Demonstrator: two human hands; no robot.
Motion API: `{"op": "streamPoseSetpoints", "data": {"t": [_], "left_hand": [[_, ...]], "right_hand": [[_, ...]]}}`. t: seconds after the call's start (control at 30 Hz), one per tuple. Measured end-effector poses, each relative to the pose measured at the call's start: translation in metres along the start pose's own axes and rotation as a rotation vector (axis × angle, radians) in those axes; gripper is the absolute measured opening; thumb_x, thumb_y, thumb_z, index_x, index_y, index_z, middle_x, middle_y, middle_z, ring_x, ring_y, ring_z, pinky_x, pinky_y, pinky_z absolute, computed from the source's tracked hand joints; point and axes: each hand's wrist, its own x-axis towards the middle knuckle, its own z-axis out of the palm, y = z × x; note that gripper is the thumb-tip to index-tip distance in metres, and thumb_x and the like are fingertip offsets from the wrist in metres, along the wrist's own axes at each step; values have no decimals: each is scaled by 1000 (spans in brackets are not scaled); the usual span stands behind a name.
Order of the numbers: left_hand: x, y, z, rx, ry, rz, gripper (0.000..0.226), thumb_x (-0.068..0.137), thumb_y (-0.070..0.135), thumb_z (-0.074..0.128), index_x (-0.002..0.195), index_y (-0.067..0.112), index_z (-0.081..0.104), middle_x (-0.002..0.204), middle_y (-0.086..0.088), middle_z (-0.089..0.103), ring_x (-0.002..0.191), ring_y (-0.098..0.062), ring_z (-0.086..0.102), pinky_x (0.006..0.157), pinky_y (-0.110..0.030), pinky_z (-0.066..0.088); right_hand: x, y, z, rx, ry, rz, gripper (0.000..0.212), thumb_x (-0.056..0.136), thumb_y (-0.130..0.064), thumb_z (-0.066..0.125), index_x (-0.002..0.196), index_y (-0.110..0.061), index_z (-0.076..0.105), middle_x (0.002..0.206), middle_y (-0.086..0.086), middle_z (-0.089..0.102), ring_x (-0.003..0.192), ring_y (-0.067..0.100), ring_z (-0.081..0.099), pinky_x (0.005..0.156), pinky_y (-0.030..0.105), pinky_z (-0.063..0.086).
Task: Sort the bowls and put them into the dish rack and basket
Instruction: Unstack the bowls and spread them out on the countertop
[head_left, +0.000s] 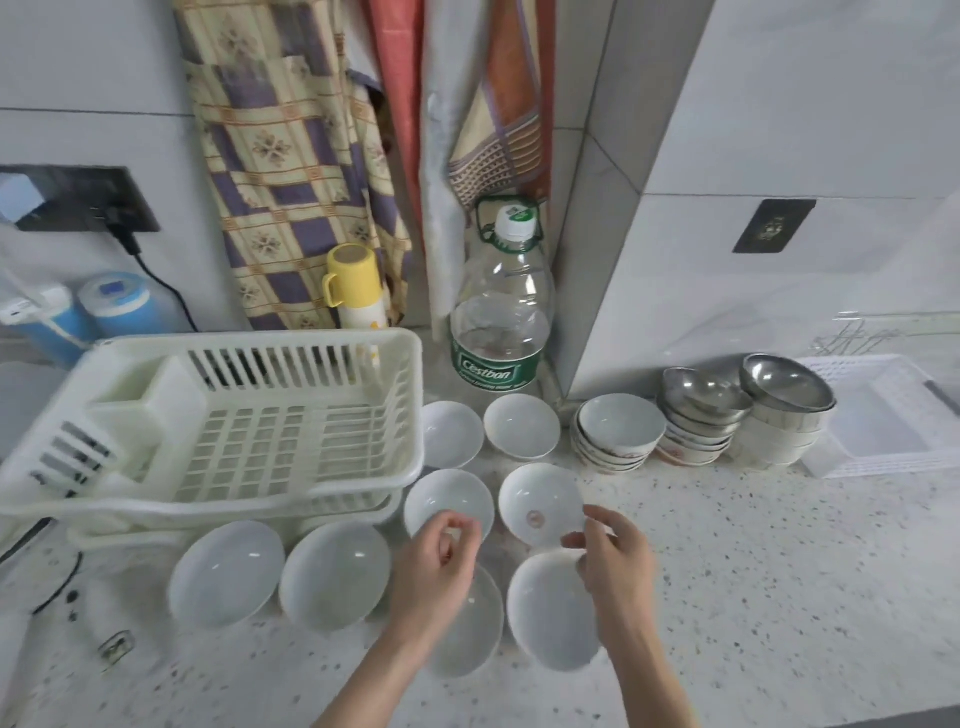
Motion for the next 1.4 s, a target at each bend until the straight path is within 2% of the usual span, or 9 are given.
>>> {"op": "streamPoseSetpoints", "data": {"t": [0.1, 0.2, 0.4, 0.5, 0.67, 0.9, 1.0, 1.23, 1.4], "left_hand": [[26, 27, 63, 35, -80, -28, 16, 92, 36, 59, 82, 25, 65, 55, 2, 64, 48, -5, 55, 60, -28, 47], [57, 48, 118, 128, -125, -83, 27, 93, 42, 55, 109, 22, 63, 68, -1, 71, 50, -4, 54, 65, -30, 47], [109, 66, 181, 101, -176, -329, 74, 94, 43, 51, 154, 29, 11, 89, -11, 72, 32, -6, 48, 34, -16, 33], [121, 69, 190, 73, -143, -379, 74, 92, 34, 53, 153, 32, 11, 97, -10, 70, 35, -5, 57, 33, -17, 29], [129, 77, 193, 42, -157, -361, 39, 92, 15, 47, 125, 33, 43, 76, -14, 71, 31, -11, 48, 35, -18, 21], [133, 89, 190, -1, -145, -325, 51, 91, 6, 41, 131, 37, 42, 84, -19, 72, 58, -25, 58, 35, -19, 27], [127, 89, 176, -46, -116, -317, 52, 92, 2, 40, 125, 41, 41, 60, -11, 69, 46, -17, 59, 34, -19, 26], [109, 86, 138, -115, -28, -320, 59, 90, 1, 43, 127, 47, 42, 54, -10, 66, 37, -12, 47, 34, -19, 27], [103, 77, 124, -174, 64, -335, 59, 89, -3, 41, 132, 37, 45, 58, -10, 67, 43, -15, 57, 32, -19, 25]], "right_hand": [[46, -1, -49, 45, 46, 49, 24, 92, -9, 48, 109, -16, 64, 68, 3, 73, 52, 16, 46, 49, 27, 37], [83, -6, -80, 29, 37, 82, 24, 93, -8, 47, 112, -13, 62, 73, 7, 72, 54, 17, 44, 49, 27, 35], [128, -12, -104, -45, -60, 117, 22, 93, -12, 48, 109, -18, 61, 74, 3, 73, 49, 14, 44, 43, 23, 35], [139, -11, -106, -46, -94, 147, 21, 93, -12, 49, 108, -20, 61, 71, 2, 73, 47, 13, 44, 42, 23, 35], [154, -9, -98, -30, -139, 194, 23, 91, -11, 48, 108, -19, 61, 70, 1, 74, 45, 13, 41, 42, 23, 34], [170, -11, -82, -23, -180, 165, 30, 92, -12, 47, 119, -21, 55, 74, 5, 73, 47, 13, 42, 44, 24, 35], [176, -10, -74, -29, -197, 151, 32, 94, -15, 46, 124, -22, 54, 75, 8, 73, 46, 12, 43, 42, 21, 35], [185, -14, -51, -208, -236, 34, 30, 94, -27, 49, 121, -14, 51, 79, 6, 71, 68, 12, 67, 50, 23, 44], [189, -18, -43, -410, -202, -12, 31, 87, -5, 47, 118, -1, 49, 77, 15, 70, 63, 16, 62, 48, 24, 41]]}}
